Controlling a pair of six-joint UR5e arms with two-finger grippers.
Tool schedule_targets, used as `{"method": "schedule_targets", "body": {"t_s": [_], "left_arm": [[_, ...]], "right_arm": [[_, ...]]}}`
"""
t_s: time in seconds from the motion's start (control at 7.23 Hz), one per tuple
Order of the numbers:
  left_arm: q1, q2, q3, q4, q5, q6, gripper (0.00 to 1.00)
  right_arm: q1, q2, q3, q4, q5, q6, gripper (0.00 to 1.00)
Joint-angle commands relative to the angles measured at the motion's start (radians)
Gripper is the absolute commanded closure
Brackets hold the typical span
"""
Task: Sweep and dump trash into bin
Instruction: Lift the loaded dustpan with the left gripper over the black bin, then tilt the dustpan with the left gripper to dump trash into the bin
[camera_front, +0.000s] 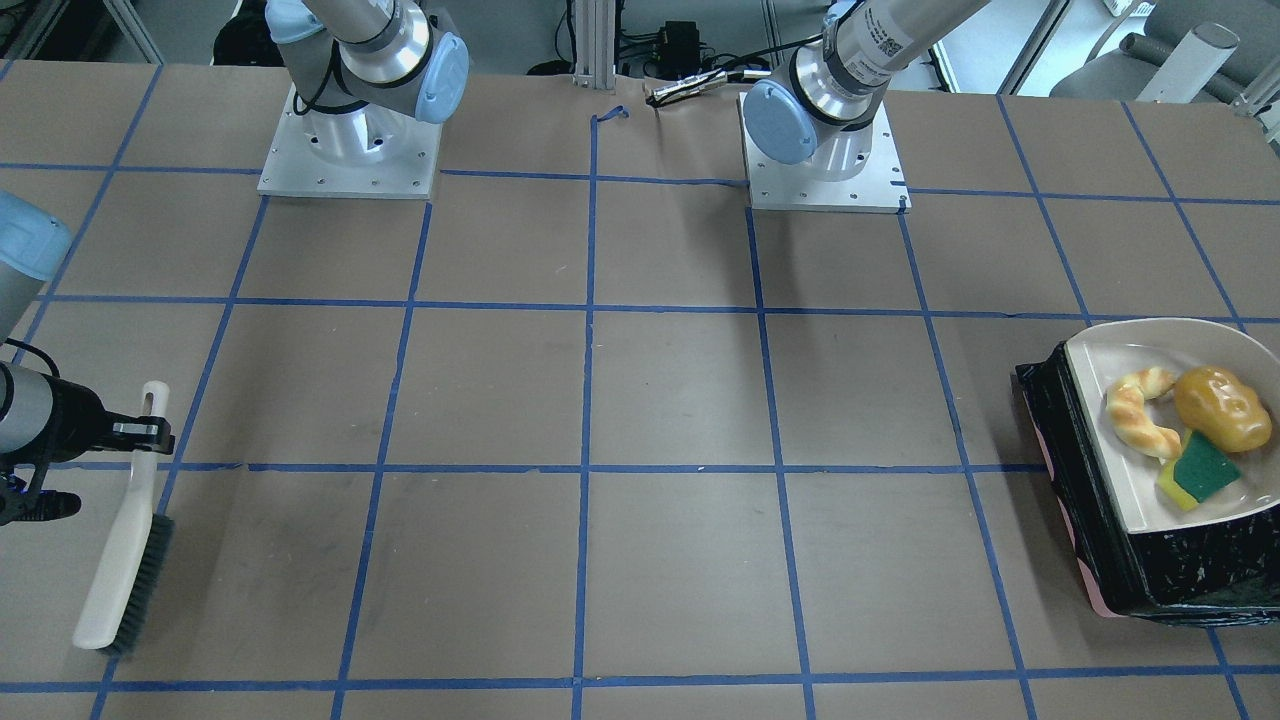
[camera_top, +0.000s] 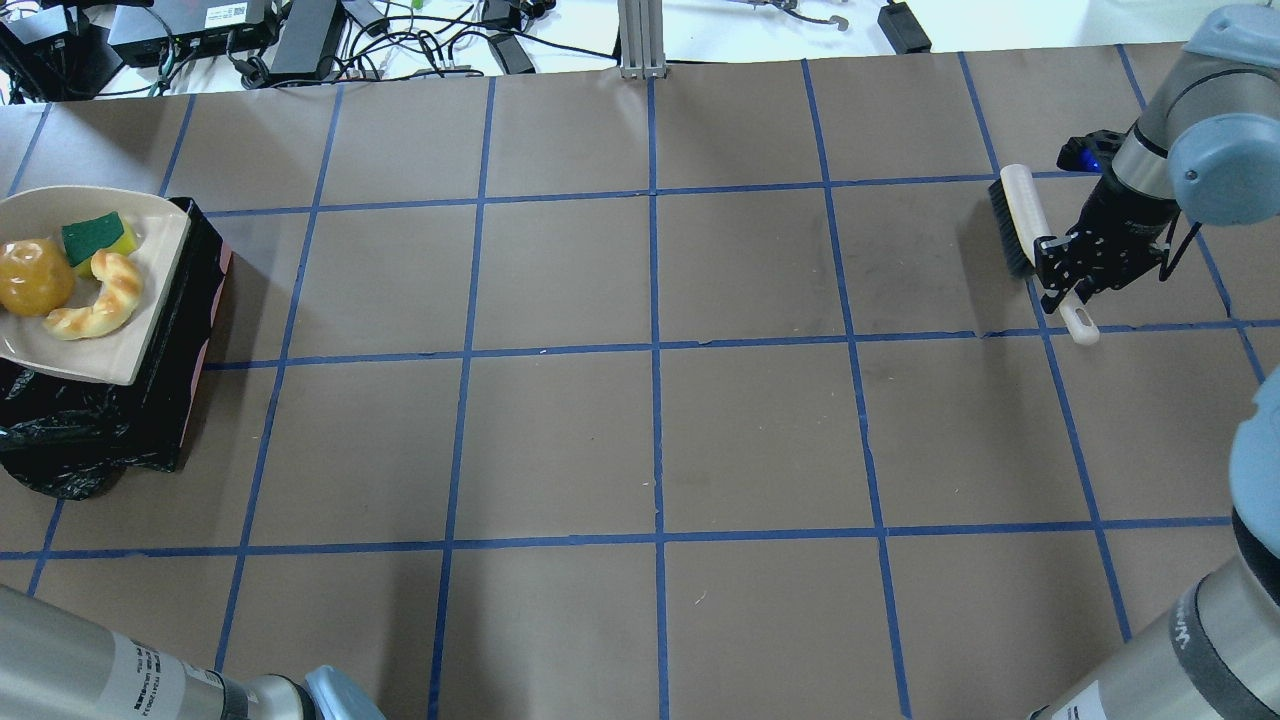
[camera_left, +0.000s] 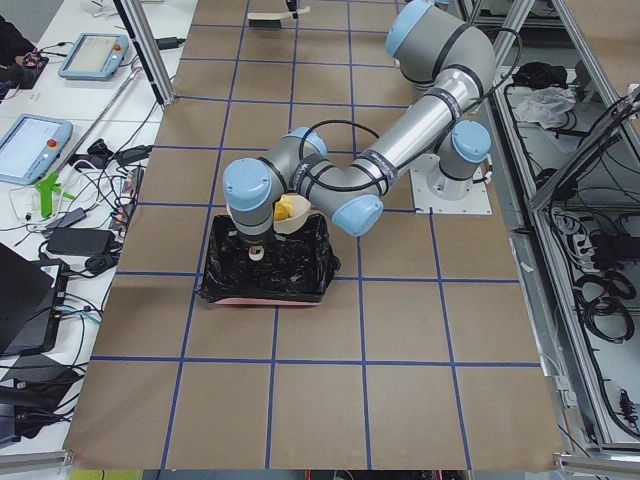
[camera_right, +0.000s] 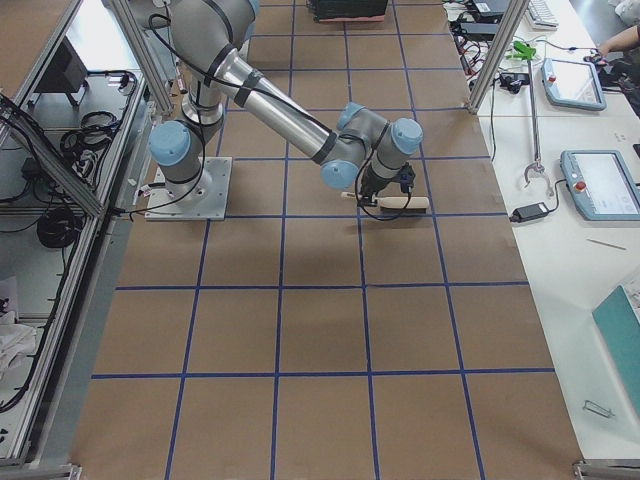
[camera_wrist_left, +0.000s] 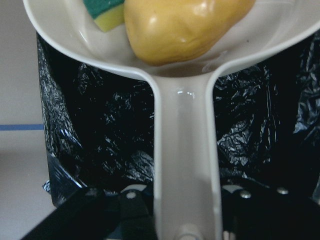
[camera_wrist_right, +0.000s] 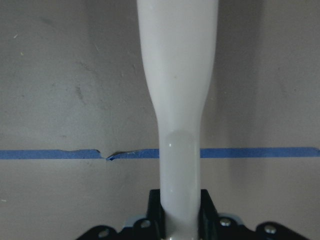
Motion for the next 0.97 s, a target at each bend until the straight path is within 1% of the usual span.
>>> {"method": "schedule_targets", "body": {"t_s": [0.0, 0.14, 0.28, 0.42, 0.55, 0.83], "left_arm": [[0.028, -0.020, 0.018, 0.024, 0.015, 0.020, 1.00], [0.030, -0.030, 0.034, 0.027, 0.032, 0.020, 1.00], [0.030, -0.047, 0.086, 0.028, 0.090, 0.019, 1.00], [0.030, -0.079, 0.122, 0.036, 0.110, 0.018, 1.00], [0.030, -0.087, 0.129, 0.095, 0.167, 0.025, 1.00], [0.030, -0.106, 0.131, 0.108, 0.164, 0.066, 1.00]], "right_arm": [[-0.002, 0.001, 0.000, 0.004, -0.001, -0.002, 0.95], [-0.002, 0.001, 0.000, 0.006, 0.004, -0.002, 0.92], [-0.002, 0.002, 0.000, 0.007, 0.002, -0.002, 0.92], [-0.002, 0.002, 0.000, 0.007, 0.002, -0.002, 0.88], [-0.002, 0.002, 0.000, 0.006, 0.004, 0.000, 0.84], [-0.002, 0.013, 0.000, 0.004, 0.004, -0.002, 0.83]]}}
